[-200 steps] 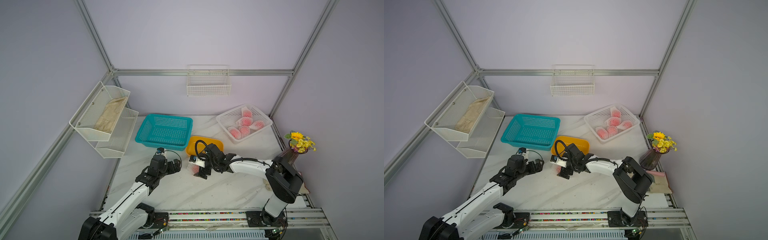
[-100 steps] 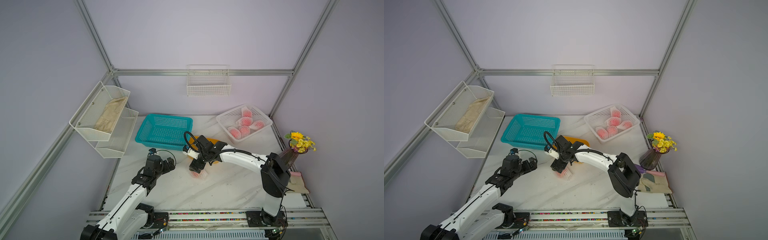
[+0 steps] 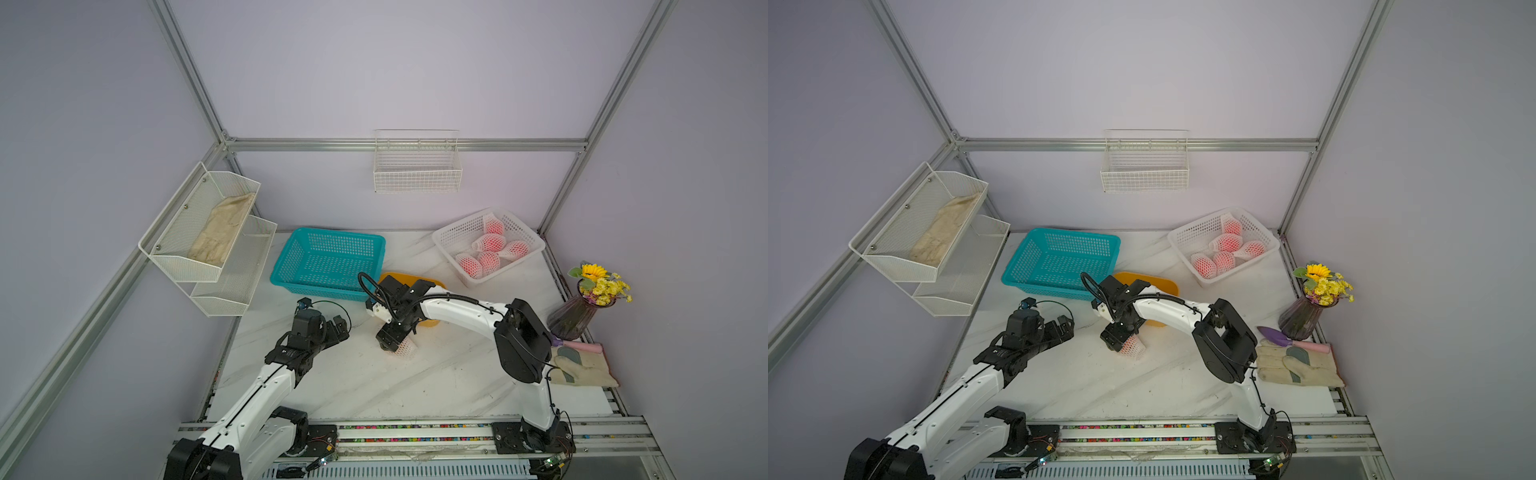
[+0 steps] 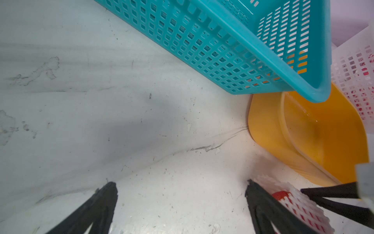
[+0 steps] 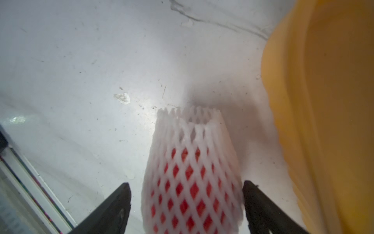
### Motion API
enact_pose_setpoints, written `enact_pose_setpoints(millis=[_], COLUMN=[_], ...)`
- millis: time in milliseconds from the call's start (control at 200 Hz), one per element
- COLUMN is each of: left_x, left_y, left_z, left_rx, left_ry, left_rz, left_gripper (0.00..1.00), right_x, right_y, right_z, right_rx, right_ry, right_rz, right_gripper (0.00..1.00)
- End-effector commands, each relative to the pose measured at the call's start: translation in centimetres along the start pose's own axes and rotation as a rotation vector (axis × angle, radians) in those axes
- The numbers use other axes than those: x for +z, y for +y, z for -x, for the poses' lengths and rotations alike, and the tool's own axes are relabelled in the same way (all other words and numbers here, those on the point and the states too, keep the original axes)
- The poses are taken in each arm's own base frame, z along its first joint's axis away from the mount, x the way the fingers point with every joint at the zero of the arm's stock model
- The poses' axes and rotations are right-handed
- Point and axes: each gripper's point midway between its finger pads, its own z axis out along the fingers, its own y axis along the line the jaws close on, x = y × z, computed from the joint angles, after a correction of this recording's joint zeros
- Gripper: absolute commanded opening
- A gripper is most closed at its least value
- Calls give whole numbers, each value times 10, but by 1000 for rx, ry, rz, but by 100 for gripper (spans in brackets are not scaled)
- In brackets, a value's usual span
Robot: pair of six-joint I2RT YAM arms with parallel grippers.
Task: Remove foam nets from apples
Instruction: Remove the foam net from the apple.
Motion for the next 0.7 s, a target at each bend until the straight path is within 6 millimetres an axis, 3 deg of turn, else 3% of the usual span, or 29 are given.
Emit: enact_pose_setpoints(millis=[0,160,310,520,640,695], left_x=[-5,-3,-3,-3,-1,-1], left_y=[-7,-6,-6,-10,-18,-24], left_z=[11,9,9,9,5,4], left_rx=[-6,-5,-1,13,19,26], left_ry=[-34,-22,-16,9,45,64], left_rz=[-28,-25,-21,-36,-68,-94], left_gripper=[100,100,100,100,100,99], right_x=[1,17,28,20,7,-2], right_y=[-2,-6,-7,-3,4,9], right_z=[-3,1,-3,-2,4,10], right_rx=[28,22,19,-19,-77,-125], right_ry=[47,56,82,52,-39,-106], right_rz=[-27,-34,-35,-18,16,28], right_gripper=[87,85,73,59,55,48])
